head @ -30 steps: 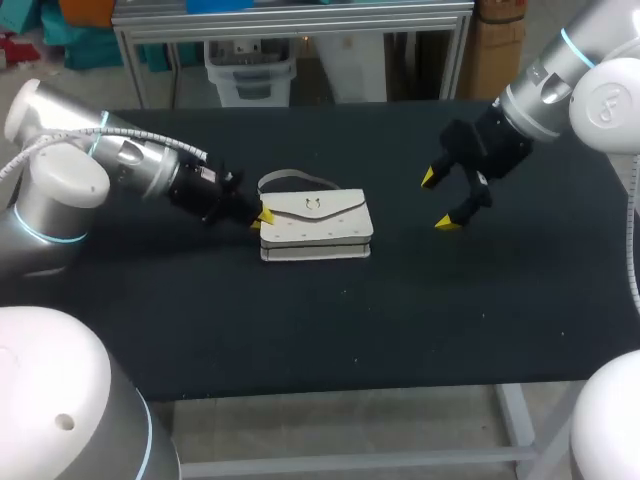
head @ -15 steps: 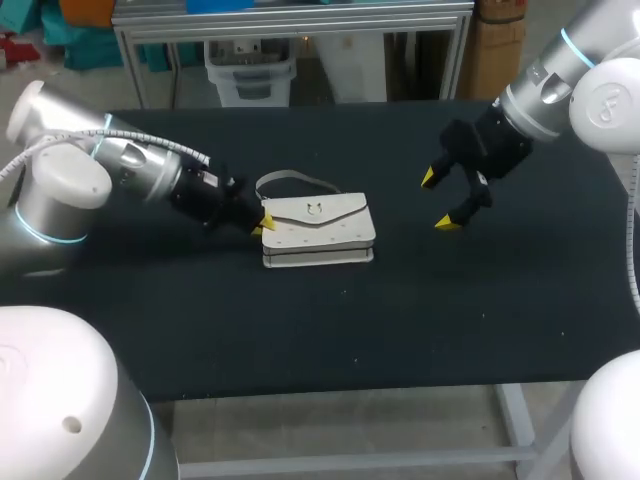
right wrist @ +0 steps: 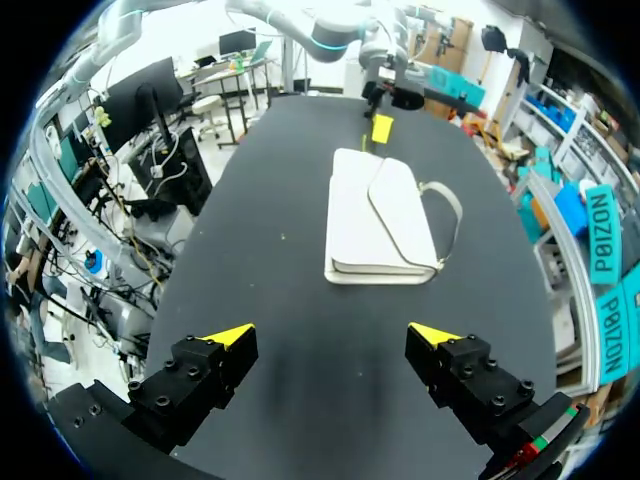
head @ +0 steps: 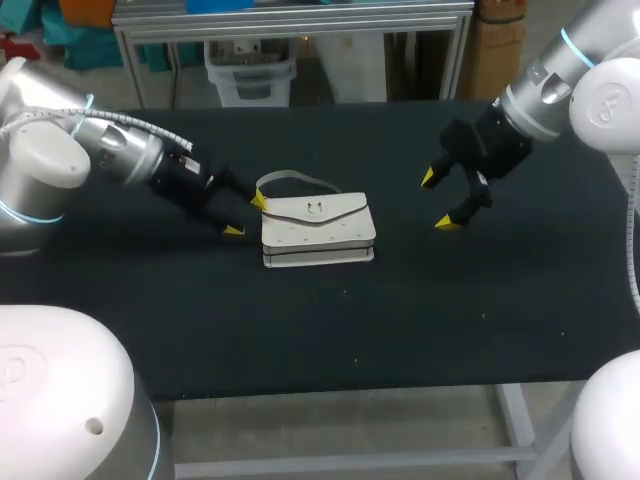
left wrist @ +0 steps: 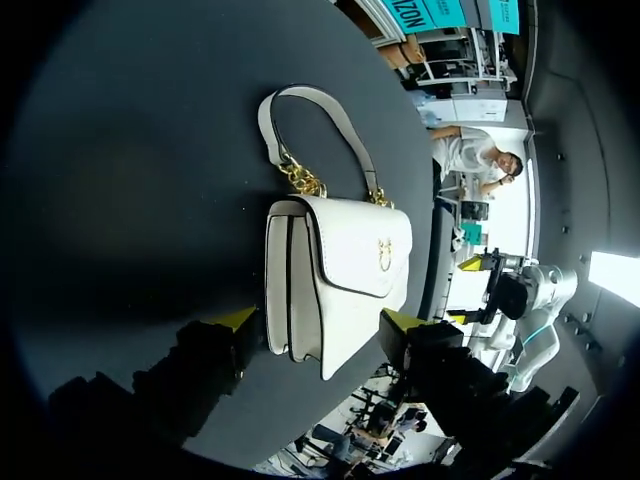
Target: Pick up the bag, open it, inspect its contents, close it, and place it on the opposite side
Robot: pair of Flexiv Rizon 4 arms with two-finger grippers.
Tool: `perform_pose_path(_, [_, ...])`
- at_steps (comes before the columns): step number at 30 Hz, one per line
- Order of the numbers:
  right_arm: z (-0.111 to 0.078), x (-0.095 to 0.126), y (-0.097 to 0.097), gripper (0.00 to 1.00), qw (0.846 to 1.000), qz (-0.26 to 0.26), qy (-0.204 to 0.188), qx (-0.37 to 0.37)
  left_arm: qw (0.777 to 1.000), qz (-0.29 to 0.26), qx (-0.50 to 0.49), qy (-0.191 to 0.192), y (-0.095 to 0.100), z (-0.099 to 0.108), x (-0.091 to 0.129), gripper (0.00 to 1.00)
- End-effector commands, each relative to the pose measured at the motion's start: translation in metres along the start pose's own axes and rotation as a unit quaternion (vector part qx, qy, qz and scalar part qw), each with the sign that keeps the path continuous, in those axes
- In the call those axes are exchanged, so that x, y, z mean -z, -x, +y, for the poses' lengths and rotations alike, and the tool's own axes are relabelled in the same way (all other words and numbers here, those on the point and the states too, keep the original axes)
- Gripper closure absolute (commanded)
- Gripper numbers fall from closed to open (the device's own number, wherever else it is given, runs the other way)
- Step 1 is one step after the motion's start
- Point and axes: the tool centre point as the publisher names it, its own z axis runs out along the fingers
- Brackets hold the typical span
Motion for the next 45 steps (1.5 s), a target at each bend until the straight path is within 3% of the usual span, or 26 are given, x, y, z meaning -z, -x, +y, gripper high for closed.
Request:
perform_pose_path(1, [0.000,-0.001,0.000,0.00,1.000,0.000,0.000,0.000,1.000,-0.008,-0.008,0.012,-0.002,0.000,0.026,0.00])
perform_pose_path(16, [0.000,-0.001,0.000,0.00,1.000,0.000,0.000,0.000,0.996,-0.044,-0.073,0.025,0.008,-0.011,0.067,0.00])
perform_pose_path(20, [0.007,0.003,0.002,0.00,1.000,-0.017,-0.020,0.006,0.992,-0.054,-0.114,0.027,0.009,-0.014,0.076,0.00])
perform_pose_path(28, [0.022,0.006,0.000,0.00,0.996,-0.053,-0.060,0.029,0.966,-0.088,-0.241,-0.002,-0.002,-0.016,0.093,0.00])
perform_pose_path(35, [0.032,0.004,-0.005,0.00,0.993,-0.081,-0.073,0.047,0.940,-0.108,-0.321,0.029,-0.020,-0.016,0.105,0.00])
perform_pose_path(45, [0.037,-0.003,-0.004,0.00,0.993,-0.080,-0.071,0.051,0.940,-0.108,-0.321,0.029,-0.020,-0.016,0.105,0.00])
